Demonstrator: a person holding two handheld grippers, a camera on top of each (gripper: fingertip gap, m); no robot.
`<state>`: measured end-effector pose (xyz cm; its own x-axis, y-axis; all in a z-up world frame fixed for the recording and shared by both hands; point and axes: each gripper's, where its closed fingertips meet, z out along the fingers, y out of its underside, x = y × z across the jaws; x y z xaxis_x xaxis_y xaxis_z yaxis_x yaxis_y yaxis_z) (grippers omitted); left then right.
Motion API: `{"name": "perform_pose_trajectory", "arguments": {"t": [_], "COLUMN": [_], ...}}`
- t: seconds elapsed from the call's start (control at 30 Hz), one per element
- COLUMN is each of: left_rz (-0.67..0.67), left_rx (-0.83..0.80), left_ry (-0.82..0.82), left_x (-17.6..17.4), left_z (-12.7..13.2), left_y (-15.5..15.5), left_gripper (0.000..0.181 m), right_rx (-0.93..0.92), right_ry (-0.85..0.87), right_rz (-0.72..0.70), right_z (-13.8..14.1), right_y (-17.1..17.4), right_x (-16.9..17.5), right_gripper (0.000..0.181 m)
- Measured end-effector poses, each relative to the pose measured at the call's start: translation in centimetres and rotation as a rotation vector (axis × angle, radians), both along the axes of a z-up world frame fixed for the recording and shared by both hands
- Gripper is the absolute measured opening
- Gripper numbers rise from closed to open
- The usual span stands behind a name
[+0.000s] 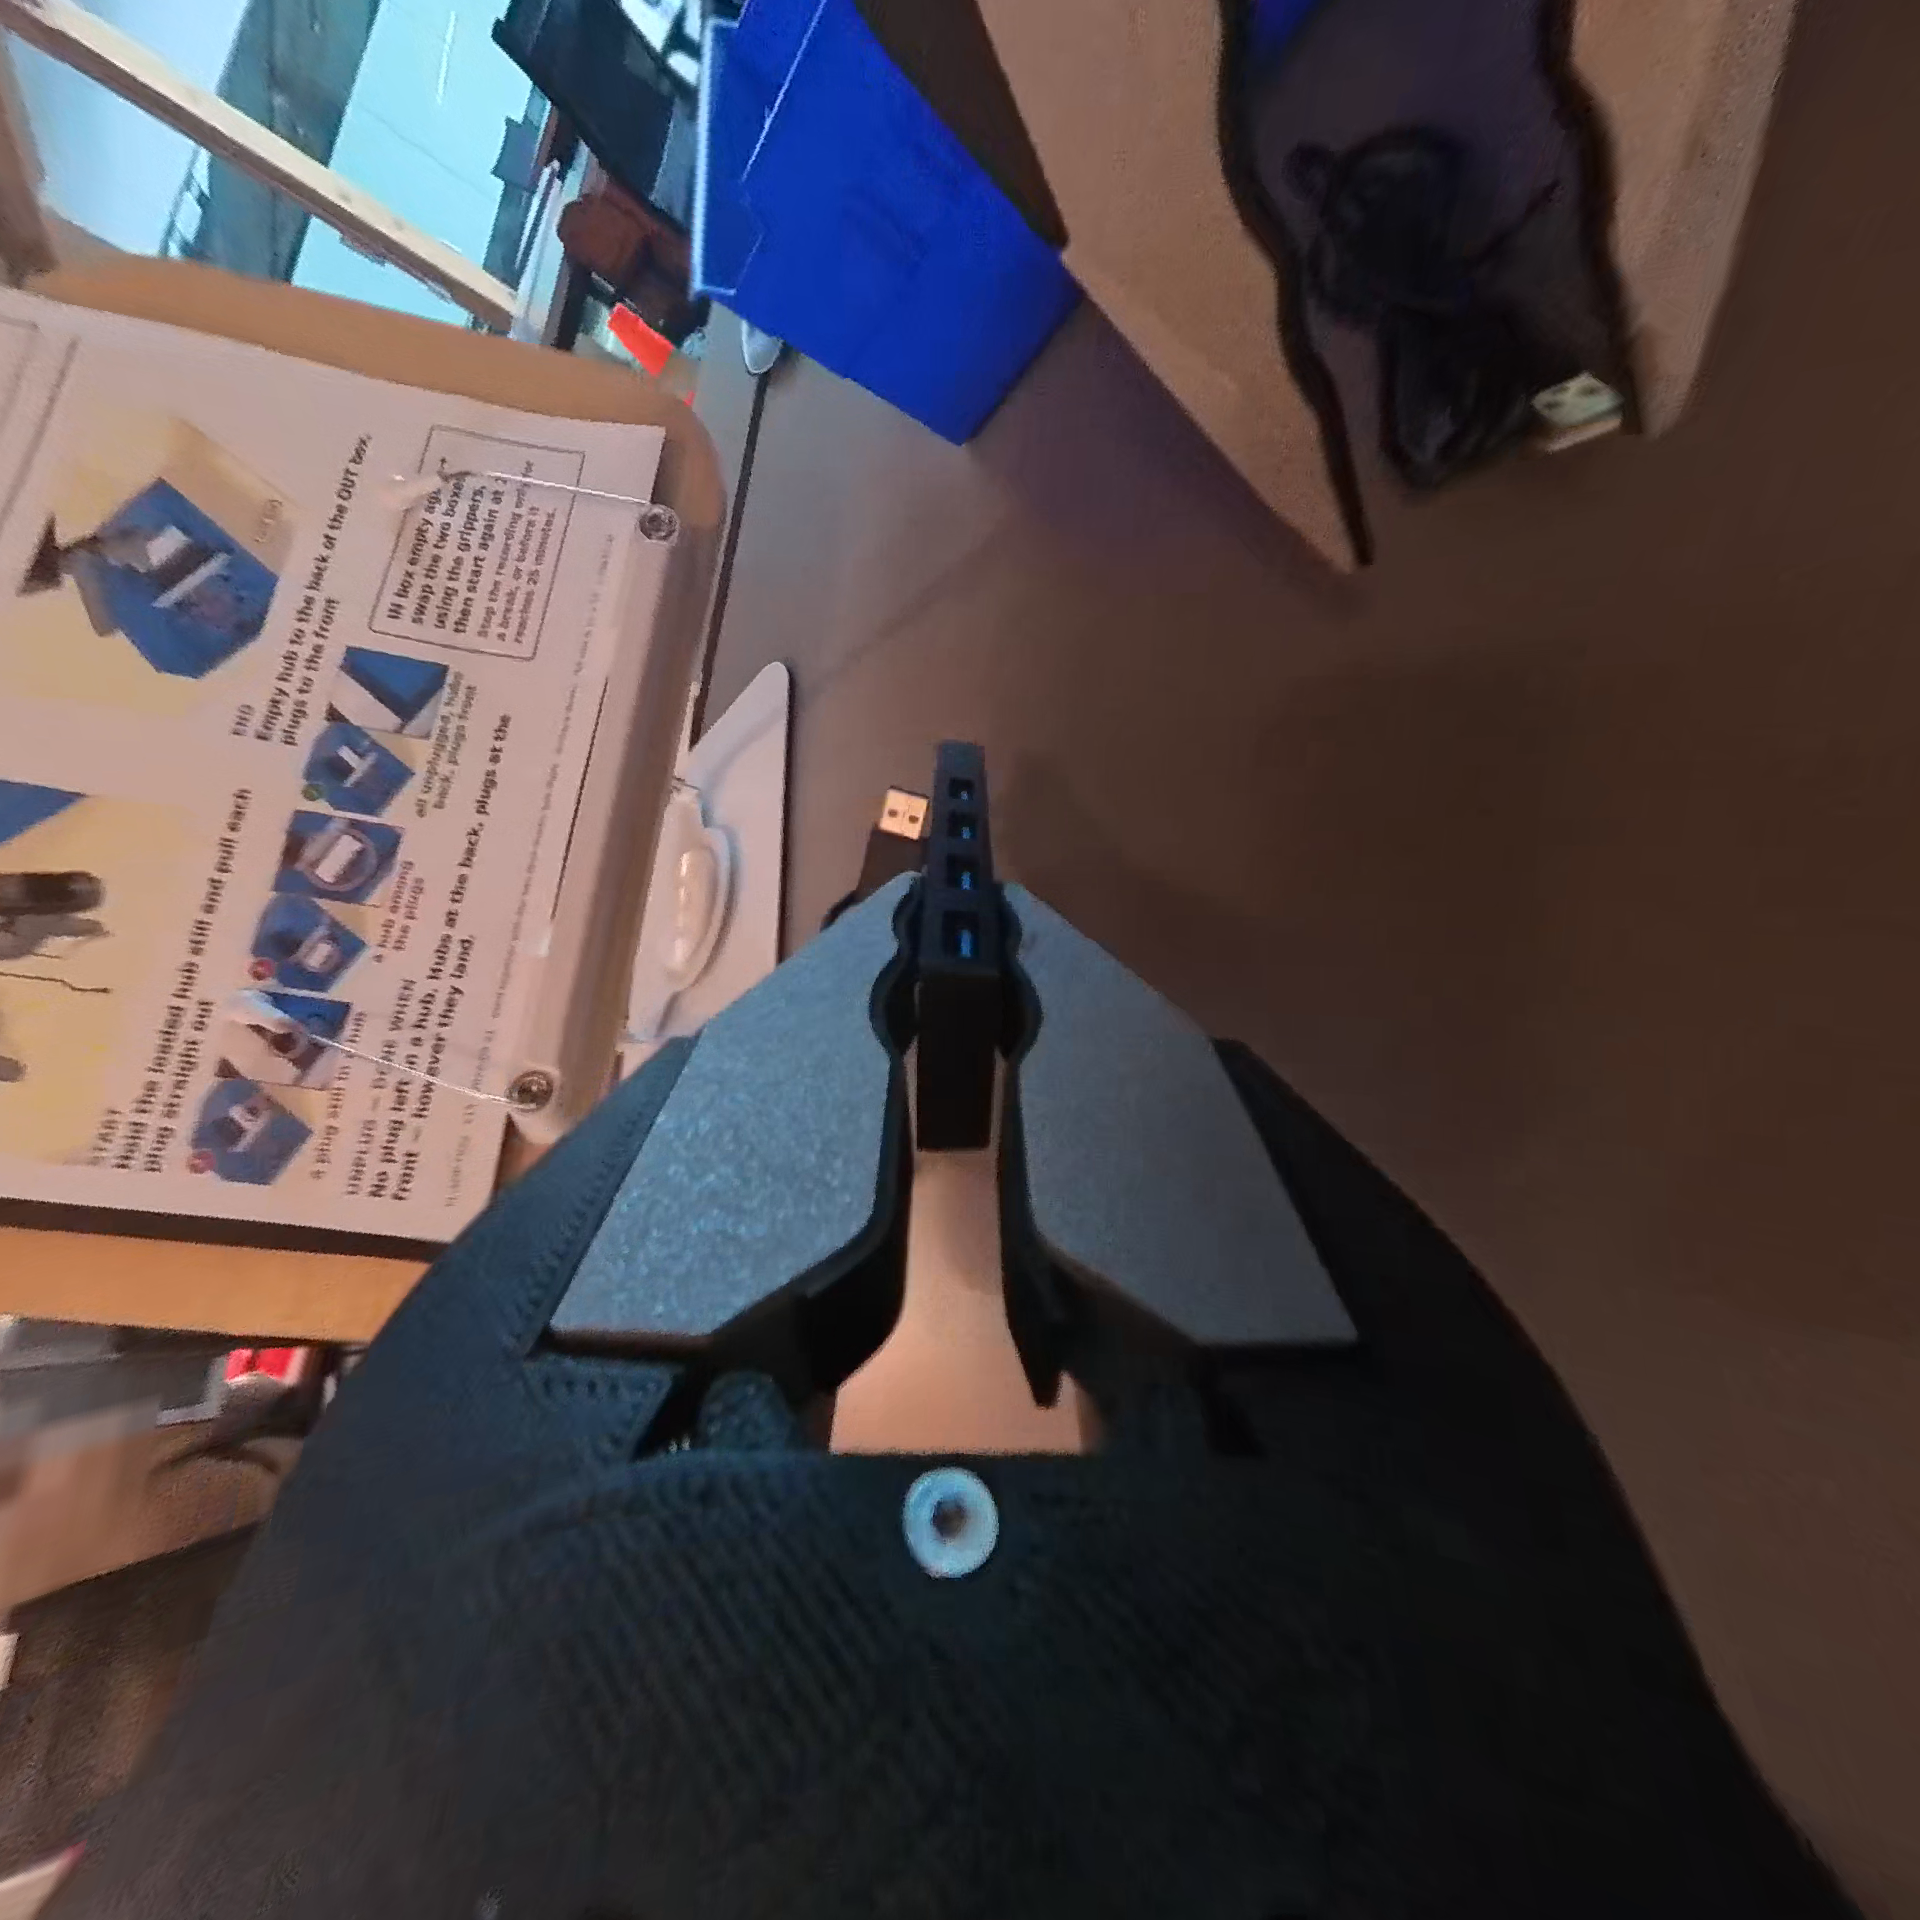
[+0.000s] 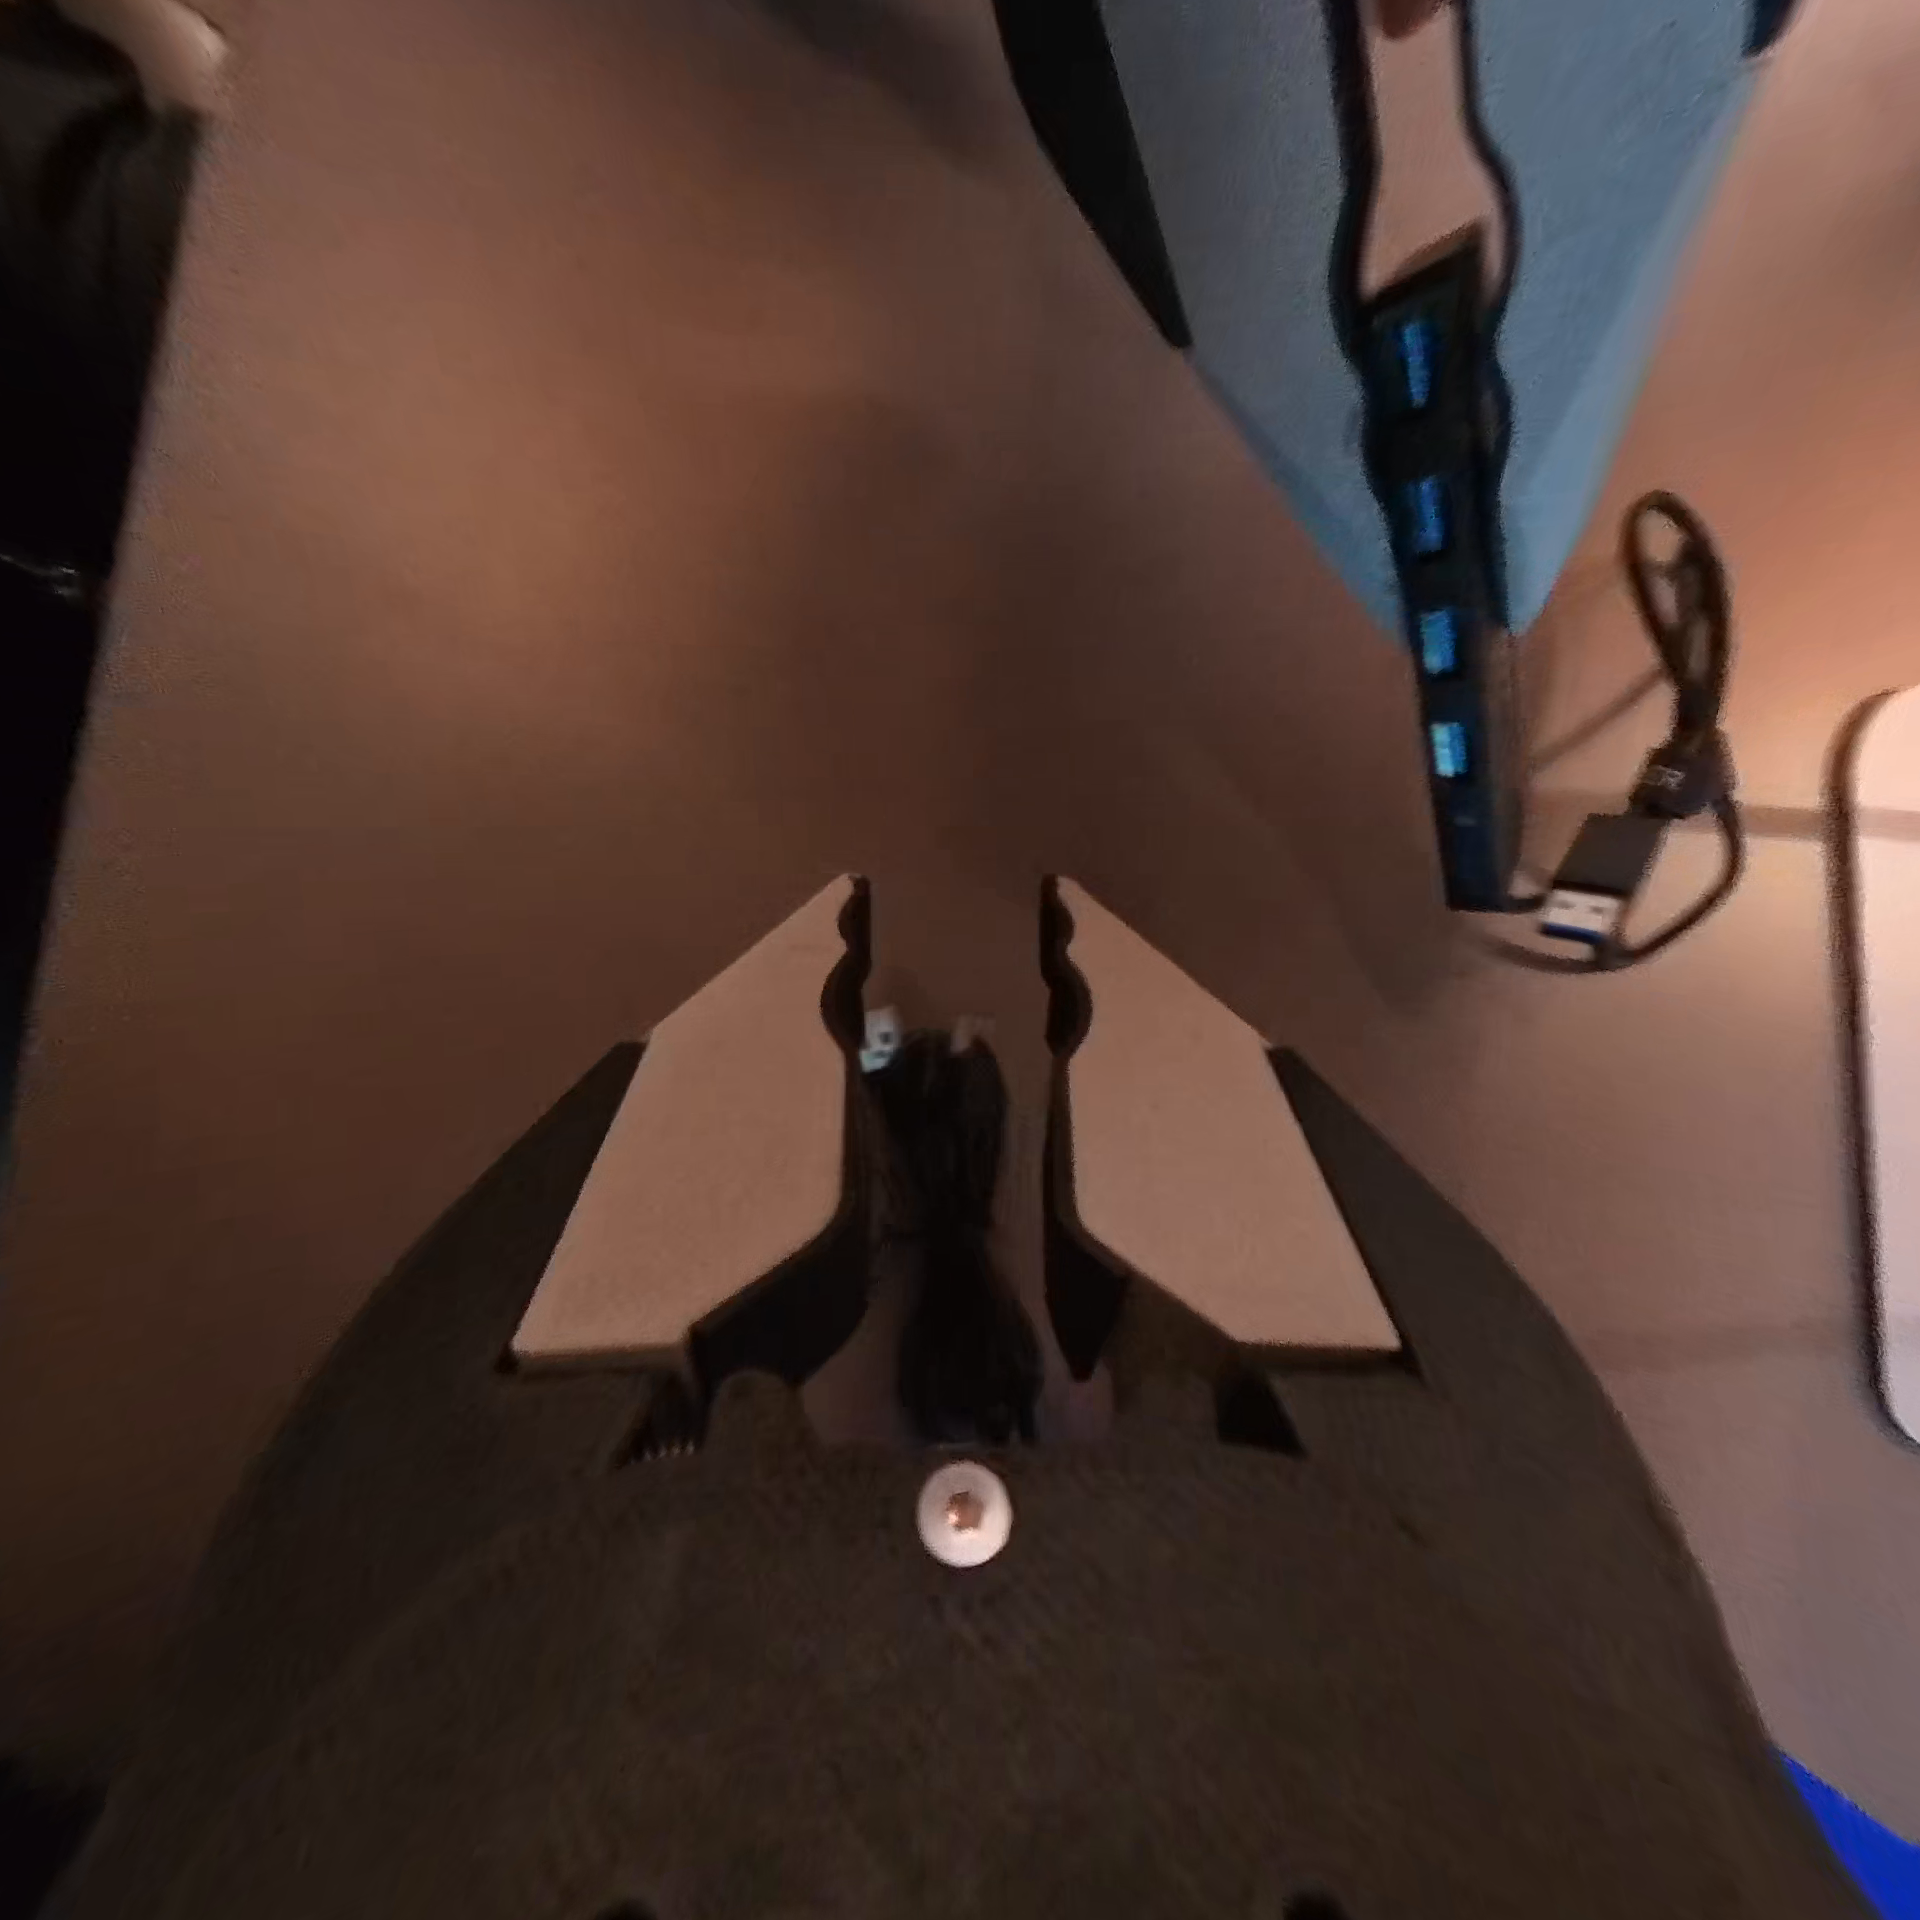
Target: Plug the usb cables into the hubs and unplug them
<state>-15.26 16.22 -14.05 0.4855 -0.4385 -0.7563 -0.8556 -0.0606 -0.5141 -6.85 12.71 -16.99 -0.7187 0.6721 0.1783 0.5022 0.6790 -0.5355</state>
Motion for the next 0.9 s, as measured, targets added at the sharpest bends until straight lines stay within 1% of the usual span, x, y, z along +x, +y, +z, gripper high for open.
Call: {"name": "perform_pose_trajectory", "arguments": {"t": [0.07, 0.13, 0.23, 0.33, 0.4, 0.43, 0.47, 0.57, 0.63, 0.77, 0.83, 0.87, 0.9], "left_rz": [0.005, 0.007, -0.002, -0.035, -0.054, -0.052, -0.059, -0.093, -0.105, -0.112, -0.117, -0.122, -0.135], "left_rx": [-0.006, -0.015, -0.016, -0.002, 0.005, 0.008, 0.015, 0.024, 0.027, 0.013, 0.032, 0.017, -0.008], "left_ry": [-0.041, -0.073, -0.090, -0.108, -0.109, -0.105, -0.114, -0.173, -0.181, -0.132, -0.095, -0.084, -0.084], "left_x": [-0.1, -0.1, 0.1, 1.0, 1.6, 1.7, 2.0, 2.7, 2.9, 3.1, 3.1, 3.1, 3.3], "left_z": [0.0, 0.1, 0.3, 0.9, 1.3, 1.4, 1.7, 2.7, 2.8, 1.8, 1.6, 1.2, 0.8], "left_y": [0.1, 0.1, -0.1, -0.4, -0.6, -0.7, -0.8, -1.2, -1.3, -1.1, -1.0, -1.0, -1.2], "left_gripper": [0.008, 0.008, 0.008, 0.008, 0.008, 0.008, 0.008, 0.008, 0.008, 0.009, 0.008, 0.008, 0.008], "right_rx": [0.028, 0.005, 0.064, 0.149, 0.215, 0.240, 0.249, 0.221, 0.208, 0.239, 0.251, 0.212, 0.152], "right_ry": [0.076, 0.153, 0.336, 0.392, 0.425, 0.447, 0.459, 0.470, 0.470, 0.416, 0.377, 0.337, 0.276], "right_rz": [-0.061, -0.129, -0.228, -0.230, -0.250, -0.260, -0.259, -0.250, -0.250, -0.257, -0.285, -0.275, -0.247], "right_z": [0.5, 1.5, 3.2, 3.1, 3.1, 3.2, 3.4, 3.6, 3.4, 2.3, 2.5, 2.5, 2.3], "right_y": [1.2, 2.2, 4.3, 4.8, 5.2, 5.4, 5.4, 4.9, 4.7, 5.1, 6.0, 5.7, 5.0], "right_x": [-1.4, -2.8, -5.0, -5.6, -6.1, -6.3, -6.4, -6.5, -6.6, -6.5, -5.7, -5.1, -4.3], "right_gripper": [0.029, 0.027, 0.016, 0.022, 0.016, 0.008, 0.008, 0.008, 0.008, 0.008, 0.003, 0.004, 0.009]}}
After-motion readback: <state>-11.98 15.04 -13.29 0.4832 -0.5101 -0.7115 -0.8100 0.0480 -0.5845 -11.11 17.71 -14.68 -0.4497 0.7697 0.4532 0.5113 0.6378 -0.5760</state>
